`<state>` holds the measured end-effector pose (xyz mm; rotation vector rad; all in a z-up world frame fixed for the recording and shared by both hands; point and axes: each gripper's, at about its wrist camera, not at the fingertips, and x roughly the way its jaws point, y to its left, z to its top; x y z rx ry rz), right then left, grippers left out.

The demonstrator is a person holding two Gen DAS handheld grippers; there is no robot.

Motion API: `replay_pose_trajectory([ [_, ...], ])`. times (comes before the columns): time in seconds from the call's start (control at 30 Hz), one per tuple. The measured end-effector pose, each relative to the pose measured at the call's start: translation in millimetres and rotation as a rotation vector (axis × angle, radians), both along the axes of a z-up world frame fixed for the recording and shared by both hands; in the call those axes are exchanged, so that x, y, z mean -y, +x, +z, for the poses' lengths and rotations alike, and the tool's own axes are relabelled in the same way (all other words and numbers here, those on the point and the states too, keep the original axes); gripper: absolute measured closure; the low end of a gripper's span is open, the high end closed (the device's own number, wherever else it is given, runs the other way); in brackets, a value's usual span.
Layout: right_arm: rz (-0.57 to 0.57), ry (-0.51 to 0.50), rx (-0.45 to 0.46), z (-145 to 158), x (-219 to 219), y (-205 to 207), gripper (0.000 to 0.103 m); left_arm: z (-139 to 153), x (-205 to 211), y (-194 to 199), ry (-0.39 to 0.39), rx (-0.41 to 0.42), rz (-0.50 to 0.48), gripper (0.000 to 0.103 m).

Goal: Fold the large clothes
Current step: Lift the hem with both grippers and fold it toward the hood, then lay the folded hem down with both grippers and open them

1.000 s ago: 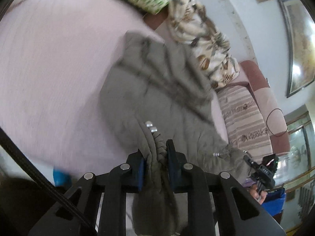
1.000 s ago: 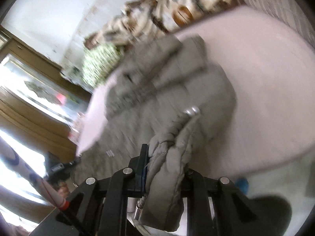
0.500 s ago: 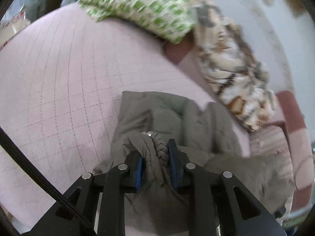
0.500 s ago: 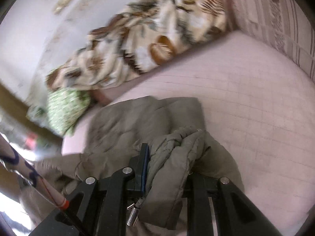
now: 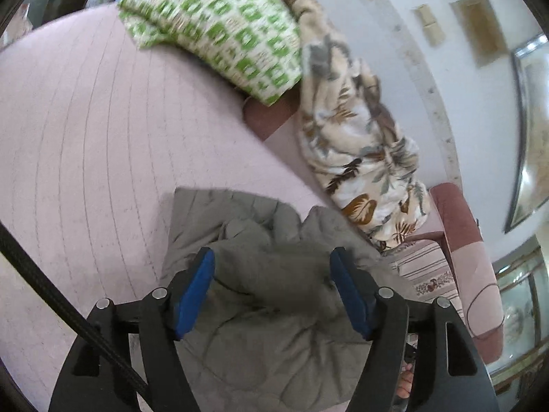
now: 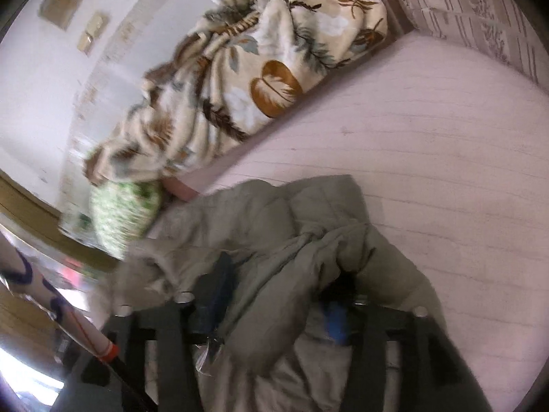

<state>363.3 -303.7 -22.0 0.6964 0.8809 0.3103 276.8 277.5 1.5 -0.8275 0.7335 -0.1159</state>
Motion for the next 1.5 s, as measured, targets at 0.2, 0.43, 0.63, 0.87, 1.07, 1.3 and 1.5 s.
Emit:
replay_pose_trajectory([
  [0.2, -0.023, 0.040, 0.147, 35, 15, -30, 0.009, 21, 19, -7, 0.239, 0.028, -0.085, 0.026],
  [0.43, 0.047, -0.433, 0.132, 25, -8, -13, 0.006, -7, 22, 22, 0.330, -0.021, -0.200, 0.026],
  [0.63, 0.082, -0.464, 0.034, -19, 3, 43, 0.006, -30, 32, 65, 0.349, -0.027, -0.337, 0.026],
  [0.87, 0.164, -0.390, -0.019, -38, -13, 65, 0.029, -51, 45, 97, 0.315, -0.101, -0.340, 0.054],
  [1.07, 0.128, -0.458, 0.019, -13, -15, 38, 0.080, -35, 50, 63, 0.506, -0.142, -0.215, 0.093],
  [1.3, 0.054, -0.481, 0.139, 56, -17, 30, 0.083, 22, 30, 81, 0.532, -0.126, -0.086, 0.094],
  [1.5, -0.026, -0.559, 0.128, 68, -32, 78, 0.083, 20, 41, 152, 0.641, -0.211, -0.002, 0.094],
])
